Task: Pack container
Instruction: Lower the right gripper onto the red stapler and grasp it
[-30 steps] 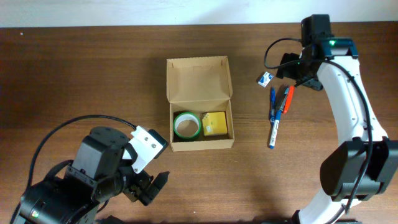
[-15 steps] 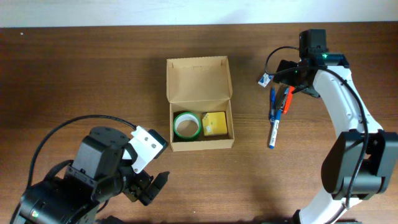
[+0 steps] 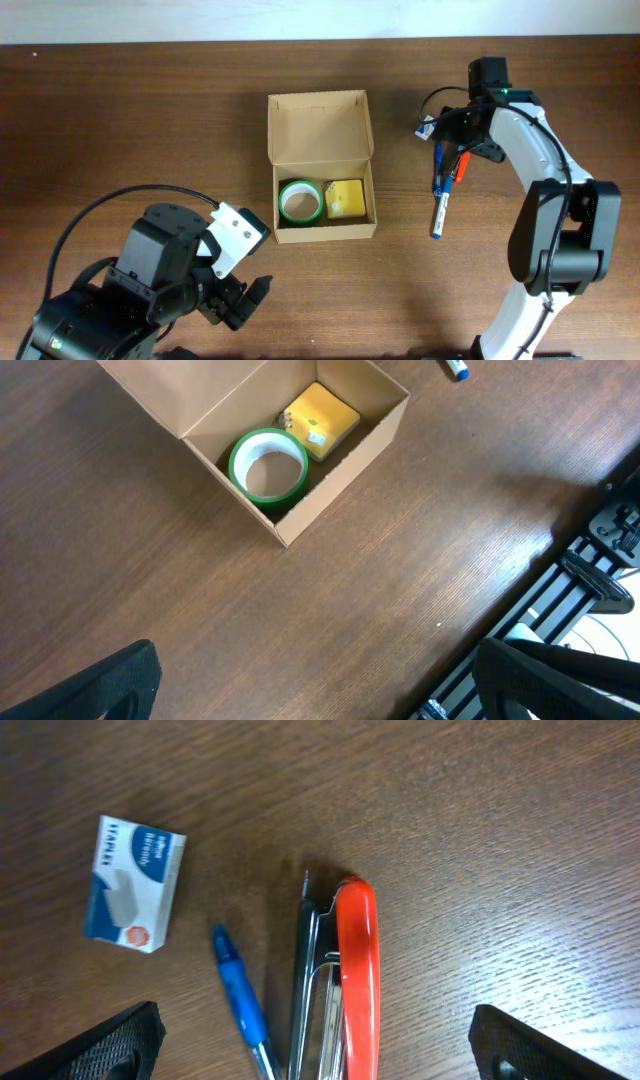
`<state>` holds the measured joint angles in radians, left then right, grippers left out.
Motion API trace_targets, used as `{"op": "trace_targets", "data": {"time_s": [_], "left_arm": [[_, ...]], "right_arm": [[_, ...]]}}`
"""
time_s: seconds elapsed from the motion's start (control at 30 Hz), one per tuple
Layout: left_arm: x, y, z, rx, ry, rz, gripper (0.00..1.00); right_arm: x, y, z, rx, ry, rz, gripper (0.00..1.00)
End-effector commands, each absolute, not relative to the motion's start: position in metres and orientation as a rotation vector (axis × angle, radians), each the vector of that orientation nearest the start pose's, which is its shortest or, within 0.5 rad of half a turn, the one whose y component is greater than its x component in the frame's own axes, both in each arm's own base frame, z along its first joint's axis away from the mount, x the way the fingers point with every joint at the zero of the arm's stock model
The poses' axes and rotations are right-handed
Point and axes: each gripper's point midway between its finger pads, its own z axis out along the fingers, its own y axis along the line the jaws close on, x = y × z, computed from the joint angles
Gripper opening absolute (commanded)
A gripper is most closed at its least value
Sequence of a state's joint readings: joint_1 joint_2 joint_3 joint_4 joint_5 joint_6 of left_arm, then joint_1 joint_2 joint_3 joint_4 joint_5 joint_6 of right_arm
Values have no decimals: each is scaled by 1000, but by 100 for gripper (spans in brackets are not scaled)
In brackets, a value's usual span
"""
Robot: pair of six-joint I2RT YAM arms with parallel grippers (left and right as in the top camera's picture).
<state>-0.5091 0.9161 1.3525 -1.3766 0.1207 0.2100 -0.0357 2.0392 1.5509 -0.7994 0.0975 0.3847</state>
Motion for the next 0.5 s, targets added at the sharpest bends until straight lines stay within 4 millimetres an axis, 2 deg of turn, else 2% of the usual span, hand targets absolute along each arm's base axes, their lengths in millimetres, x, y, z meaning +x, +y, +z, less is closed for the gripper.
{"op": "trace_targets", "data": {"time_s": [0.0, 0.17, 0.47], "left_arm": [[164, -117, 288, 949, 2318, -285, 100], [164, -118, 288, 949, 2318, -285, 100], [164, -117, 288, 949, 2319, -285, 100]], "right_arm": [[446, -50, 36, 667, 2801, -103, 99], [441, -57, 20, 720, 2839, -43, 99], [438, -52, 9, 722, 2867, -18, 100]]}}
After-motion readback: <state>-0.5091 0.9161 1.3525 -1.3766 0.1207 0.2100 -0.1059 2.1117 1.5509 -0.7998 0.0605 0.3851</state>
